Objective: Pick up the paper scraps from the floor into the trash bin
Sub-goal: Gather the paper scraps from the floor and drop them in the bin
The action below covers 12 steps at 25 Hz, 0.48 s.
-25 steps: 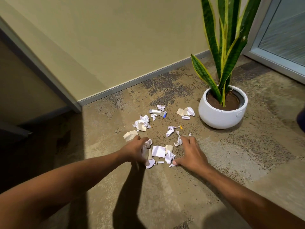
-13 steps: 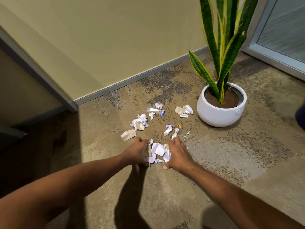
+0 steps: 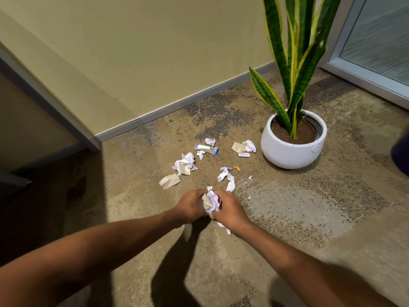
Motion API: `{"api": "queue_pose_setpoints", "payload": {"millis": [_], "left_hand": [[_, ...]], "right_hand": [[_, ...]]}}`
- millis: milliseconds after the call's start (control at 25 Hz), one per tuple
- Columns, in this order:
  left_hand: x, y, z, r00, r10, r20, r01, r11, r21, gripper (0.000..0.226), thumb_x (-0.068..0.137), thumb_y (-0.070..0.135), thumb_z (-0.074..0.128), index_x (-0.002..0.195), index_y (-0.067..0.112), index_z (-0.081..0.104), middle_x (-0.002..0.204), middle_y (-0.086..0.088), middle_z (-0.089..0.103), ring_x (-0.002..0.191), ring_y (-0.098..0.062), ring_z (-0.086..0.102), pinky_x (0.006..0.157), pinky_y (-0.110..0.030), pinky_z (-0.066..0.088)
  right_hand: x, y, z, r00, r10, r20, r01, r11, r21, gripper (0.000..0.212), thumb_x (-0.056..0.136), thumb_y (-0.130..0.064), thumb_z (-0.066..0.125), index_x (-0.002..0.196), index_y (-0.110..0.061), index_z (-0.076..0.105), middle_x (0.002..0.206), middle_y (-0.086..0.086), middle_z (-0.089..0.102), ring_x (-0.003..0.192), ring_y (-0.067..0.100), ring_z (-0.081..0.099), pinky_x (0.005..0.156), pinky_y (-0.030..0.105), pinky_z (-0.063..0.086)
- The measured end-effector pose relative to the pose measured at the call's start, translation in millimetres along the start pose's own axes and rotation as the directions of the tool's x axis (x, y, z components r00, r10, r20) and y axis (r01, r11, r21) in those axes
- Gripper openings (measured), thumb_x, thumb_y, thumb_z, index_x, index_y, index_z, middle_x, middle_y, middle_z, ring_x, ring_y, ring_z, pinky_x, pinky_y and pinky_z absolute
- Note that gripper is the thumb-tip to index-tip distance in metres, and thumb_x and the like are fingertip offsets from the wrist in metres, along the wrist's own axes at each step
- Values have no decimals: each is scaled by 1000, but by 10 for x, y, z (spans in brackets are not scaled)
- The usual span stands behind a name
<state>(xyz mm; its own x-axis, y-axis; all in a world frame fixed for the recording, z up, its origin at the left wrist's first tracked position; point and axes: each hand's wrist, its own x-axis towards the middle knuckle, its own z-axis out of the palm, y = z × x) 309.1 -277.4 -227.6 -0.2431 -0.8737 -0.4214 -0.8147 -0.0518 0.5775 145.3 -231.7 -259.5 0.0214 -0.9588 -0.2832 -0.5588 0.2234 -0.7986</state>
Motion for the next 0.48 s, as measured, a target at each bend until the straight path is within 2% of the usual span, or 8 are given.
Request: {"api": "queue_pose_setpoints", "payload": {"millis": [80, 160, 280, 360, 440, 480], "left_hand": [[-15, 44, 24, 999, -34, 18, 35, 995, -91, 33, 72, 31, 83, 102, 25, 70, 99, 6, 73, 90, -12, 66, 69, -21, 50], [-32, 120, 47, 999, -35, 33, 39, 990, -134, 34, 76, 22, 86, 106, 27, 70, 101, 7, 73, 92, -12, 68, 71, -23, 54], [-18, 250, 86, 999, -11, 42, 18, 982, -186, 39, 77, 16, 87, 111, 24, 70, 105, 0, 76, 97, -19, 71, 71, -24, 59], [-23, 378, 113, 999, 21, 40, -12, 979, -205, 37, 78, 14, 86, 110, 23, 71, 105, -2, 76, 97, -20, 72, 73, -24, 61], [-5, 520, 139, 998, 37, 58, -21, 966, -257, 38, 77, 5, 81, 111, 21, 72, 106, -8, 78, 94, -22, 74, 85, -39, 65], [-8, 610, 149, 996, 44, 80, -20, 959, -283, 40, 77, -1, 78, 112, 18, 72, 106, -13, 77, 91, -22, 75, 85, -45, 66]], "right_hand": [[6, 37, -27, 997, 77, 9, -77, 994, 79, 60, 60, -28, 86, 114, -42, 64, 102, -9, 72, 93, 21, 72, 81, 49, 63], [18, 107, -71, 990, 135, 31, -138, 975, 174, 64, 54, -34, 84, 113, -51, 65, 100, -12, 77, 92, 19, 75, 83, 51, 65], [26, 220, -195, 983, 182, 30, -183, 942, 280, 73, 42, -45, 83, 112, -53, 68, 101, -19, 79, 94, 16, 78, 85, 52, 66], [-32, 236, -344, 979, 201, 12, -194, 924, 331, 75, 41, -40, 88, 112, -53, 69, 104, -20, 79, 95, 16, 78, 83, 53, 67], [-126, 200, -535, 976, 218, -7, -200, 904, 378, 69, 49, -27, 93, 110, -50, 72, 105, -18, 79, 96, 18, 79, 82, 54, 67], [-175, 175, -635, 975, 223, -22, -196, 897, 395, 65, 53, -21, 93, 108, -46, 73, 106, -15, 79, 96, 19, 79, 83, 55, 67]]}}
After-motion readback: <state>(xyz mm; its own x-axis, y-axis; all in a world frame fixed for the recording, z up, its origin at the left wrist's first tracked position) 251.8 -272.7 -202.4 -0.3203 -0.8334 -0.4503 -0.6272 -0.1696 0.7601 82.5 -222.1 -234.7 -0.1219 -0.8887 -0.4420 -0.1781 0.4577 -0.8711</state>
